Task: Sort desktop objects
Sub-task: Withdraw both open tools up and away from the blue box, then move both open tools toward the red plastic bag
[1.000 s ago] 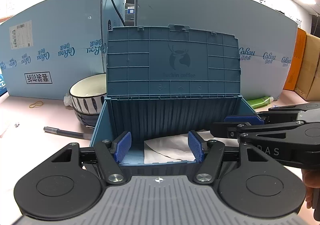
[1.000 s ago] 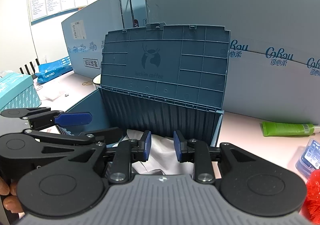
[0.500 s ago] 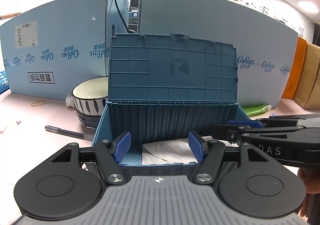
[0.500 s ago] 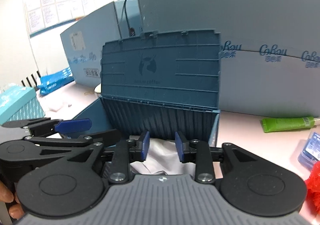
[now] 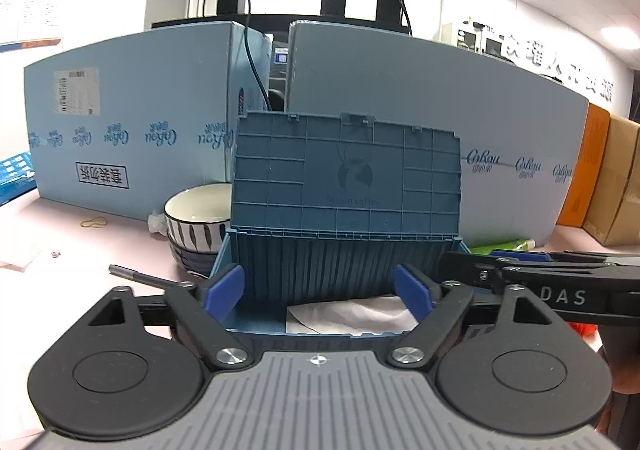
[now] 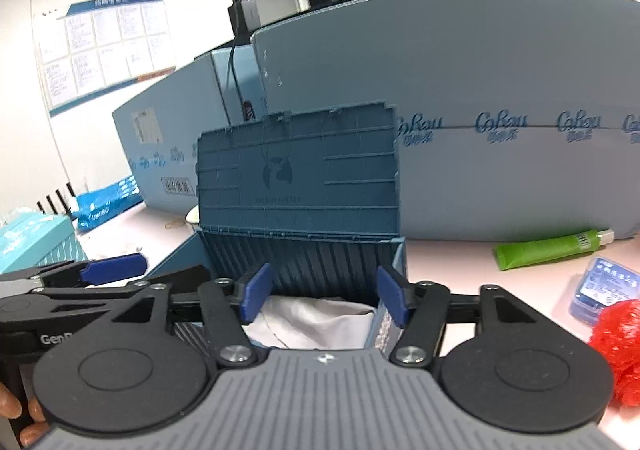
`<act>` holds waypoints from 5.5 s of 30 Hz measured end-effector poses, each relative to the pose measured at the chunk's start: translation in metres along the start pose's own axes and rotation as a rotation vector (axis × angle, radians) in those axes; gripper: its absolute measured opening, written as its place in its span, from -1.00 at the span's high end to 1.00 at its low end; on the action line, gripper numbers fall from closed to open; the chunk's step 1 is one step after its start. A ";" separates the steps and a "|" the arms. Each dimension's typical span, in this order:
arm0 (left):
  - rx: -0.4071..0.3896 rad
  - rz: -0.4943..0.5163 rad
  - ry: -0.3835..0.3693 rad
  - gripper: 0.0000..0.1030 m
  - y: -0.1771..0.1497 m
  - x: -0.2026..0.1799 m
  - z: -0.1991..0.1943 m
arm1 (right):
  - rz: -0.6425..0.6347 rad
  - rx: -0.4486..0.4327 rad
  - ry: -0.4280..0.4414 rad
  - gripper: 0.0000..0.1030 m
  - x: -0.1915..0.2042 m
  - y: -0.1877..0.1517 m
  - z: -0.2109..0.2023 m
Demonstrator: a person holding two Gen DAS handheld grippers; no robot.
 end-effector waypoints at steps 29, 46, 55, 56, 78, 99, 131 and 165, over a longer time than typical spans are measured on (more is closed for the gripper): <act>0.033 -0.004 0.050 -0.99 -0.031 -0.011 -0.048 | 0.130 0.009 -0.035 -1.00 -0.013 -0.031 -0.042; 0.109 0.049 0.073 -0.99 -0.054 -0.046 -0.056 | 0.127 0.069 -0.059 -1.00 -0.028 -0.048 -0.072; 0.137 0.086 0.007 -0.99 -0.061 -0.085 -0.055 | 0.166 0.068 -0.129 -1.00 -0.053 -0.058 -0.103; 0.140 0.093 -0.003 -0.99 -0.063 -0.090 -0.055 | 0.172 0.068 -0.137 -1.00 -0.056 -0.060 -0.106; 0.200 0.199 -0.136 -0.99 -0.089 -0.172 -0.059 | 0.284 0.071 -0.279 -1.00 -0.108 -0.090 -0.167; 0.199 0.213 -0.239 -0.99 -0.081 -0.256 -0.041 | 0.318 0.031 -0.396 -1.00 -0.179 -0.081 -0.216; 0.287 0.227 -0.249 -0.99 -0.066 -0.266 0.014 | 0.339 0.083 -0.406 -1.00 -0.214 -0.063 -0.167; 0.251 0.249 -0.262 -0.99 -0.069 -0.281 0.035 | 0.241 0.094 -0.312 -1.00 -0.225 -0.053 -0.140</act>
Point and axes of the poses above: each gripper's, at about its wrist camera, not at the fingertips, and z roughly the way its jaws point, x to its left, y to its top, the point moved 8 cm from there along z, roughly the way its jaws point, and after that the axes turned 9 degrees about y, right-handed, at the moved point
